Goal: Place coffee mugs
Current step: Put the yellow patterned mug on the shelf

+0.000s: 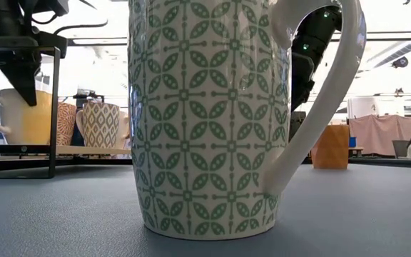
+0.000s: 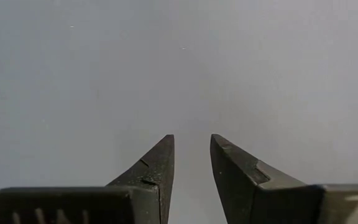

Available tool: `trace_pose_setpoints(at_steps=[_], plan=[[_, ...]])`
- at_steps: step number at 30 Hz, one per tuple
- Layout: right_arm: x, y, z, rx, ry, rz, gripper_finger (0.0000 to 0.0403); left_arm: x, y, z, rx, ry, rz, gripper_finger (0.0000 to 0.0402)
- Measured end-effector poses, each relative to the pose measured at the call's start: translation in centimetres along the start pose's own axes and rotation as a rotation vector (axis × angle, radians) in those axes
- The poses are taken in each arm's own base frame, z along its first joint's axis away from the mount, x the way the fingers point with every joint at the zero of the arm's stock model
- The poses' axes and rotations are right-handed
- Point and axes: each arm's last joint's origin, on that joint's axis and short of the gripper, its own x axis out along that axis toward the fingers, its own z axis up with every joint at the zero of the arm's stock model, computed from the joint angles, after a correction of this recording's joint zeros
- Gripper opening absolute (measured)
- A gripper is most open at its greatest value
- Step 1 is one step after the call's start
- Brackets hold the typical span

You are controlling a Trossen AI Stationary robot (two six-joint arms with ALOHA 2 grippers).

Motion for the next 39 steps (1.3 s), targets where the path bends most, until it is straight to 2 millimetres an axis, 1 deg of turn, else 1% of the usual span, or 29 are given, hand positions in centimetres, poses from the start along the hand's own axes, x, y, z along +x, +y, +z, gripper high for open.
trace_pose_setpoints(at_steps=[5,12,26,31,39], plan=[[0.0,0.0,0.0,0.0,0.0,0.001,0.0099,0.0,0.0,0.1,-0.005,-0.007,-0.004,0.0022],[0.0,0.1,0.0,0.0,0.008,0.025,0.0101,-0.8,0.0,0.5,-0.014,-0.033,-0.023,0.0023],[0.0,0.1,0.0,-0.002,0.008,0.025,0.0105,-0.8,0.0,0.3,-0.026,-0.004,-0.035,0.0023],[0.0,0.1,0.0,-0.002,0.008,0.025,0.0107,-0.6,-0.1,0.3,-0.019,0.034,-0.012,0.0023],[0.0,0.1,0.0,-0.003,0.008,0.025,0.0107,0.3,-0.8,1.0,0.018,0.093,0.025,0.0023]])
